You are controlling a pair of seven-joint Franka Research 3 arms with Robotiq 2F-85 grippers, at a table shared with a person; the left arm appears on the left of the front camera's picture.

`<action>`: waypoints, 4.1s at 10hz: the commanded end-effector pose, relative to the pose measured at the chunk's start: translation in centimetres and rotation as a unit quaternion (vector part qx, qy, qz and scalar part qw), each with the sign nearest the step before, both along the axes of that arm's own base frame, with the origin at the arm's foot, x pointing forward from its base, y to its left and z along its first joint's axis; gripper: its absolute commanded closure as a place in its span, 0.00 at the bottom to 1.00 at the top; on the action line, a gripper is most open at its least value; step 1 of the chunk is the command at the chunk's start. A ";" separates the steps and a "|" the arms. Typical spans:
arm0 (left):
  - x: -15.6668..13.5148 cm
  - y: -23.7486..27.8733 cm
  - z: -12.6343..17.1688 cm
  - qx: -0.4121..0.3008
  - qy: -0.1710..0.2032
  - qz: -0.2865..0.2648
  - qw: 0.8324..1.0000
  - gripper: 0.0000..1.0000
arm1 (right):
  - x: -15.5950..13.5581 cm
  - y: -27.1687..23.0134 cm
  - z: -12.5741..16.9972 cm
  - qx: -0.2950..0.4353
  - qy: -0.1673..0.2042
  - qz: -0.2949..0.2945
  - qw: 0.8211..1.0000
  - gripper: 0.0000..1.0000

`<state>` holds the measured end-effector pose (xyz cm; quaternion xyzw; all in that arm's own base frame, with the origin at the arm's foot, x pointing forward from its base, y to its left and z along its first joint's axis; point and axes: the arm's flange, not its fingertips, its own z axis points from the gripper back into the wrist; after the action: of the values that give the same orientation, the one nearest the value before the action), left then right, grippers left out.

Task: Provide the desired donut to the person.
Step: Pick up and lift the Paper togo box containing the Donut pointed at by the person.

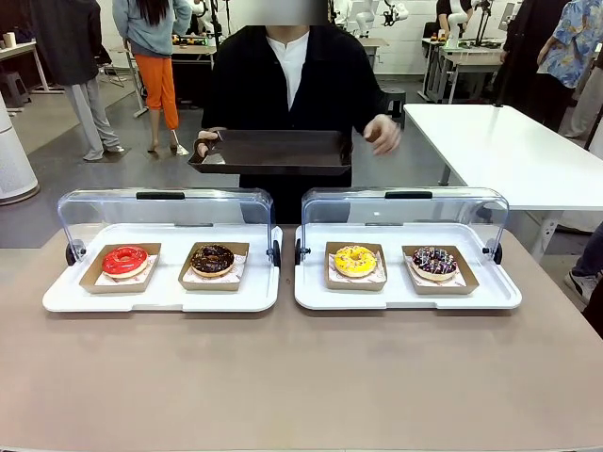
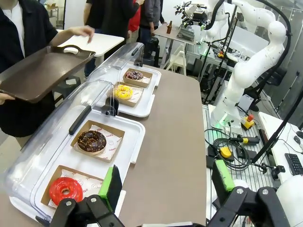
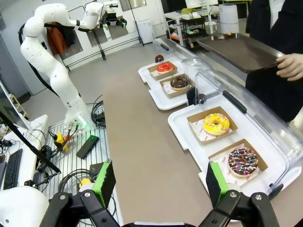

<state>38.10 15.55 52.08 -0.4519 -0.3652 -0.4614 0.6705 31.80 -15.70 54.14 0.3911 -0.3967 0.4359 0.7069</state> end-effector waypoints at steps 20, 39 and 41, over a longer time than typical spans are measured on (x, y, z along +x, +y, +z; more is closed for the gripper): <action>-0.1 0.0 0.2 -0.001 0.002 0.002 1.000 0.00 | 0.1 0.0 0.1 0.006 -0.008 0.005 1.000 0.00; -0.1 0.0 0.2 -0.001 0.002 0.002 1.000 0.00 | 11.7 17.7 -6.6 -0.457 0.041 0.132 0.878 0.00; -0.1 0.0 0.2 -0.001 0.002 0.002 1.000 0.00 | 12.0 18.2 -7.4 -0.474 0.022 0.140 0.869 0.00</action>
<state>38.13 15.52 52.10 -0.4510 -0.3644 -0.4617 0.6713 43.68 2.01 46.85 0.0748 -0.0675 0.6530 0.7506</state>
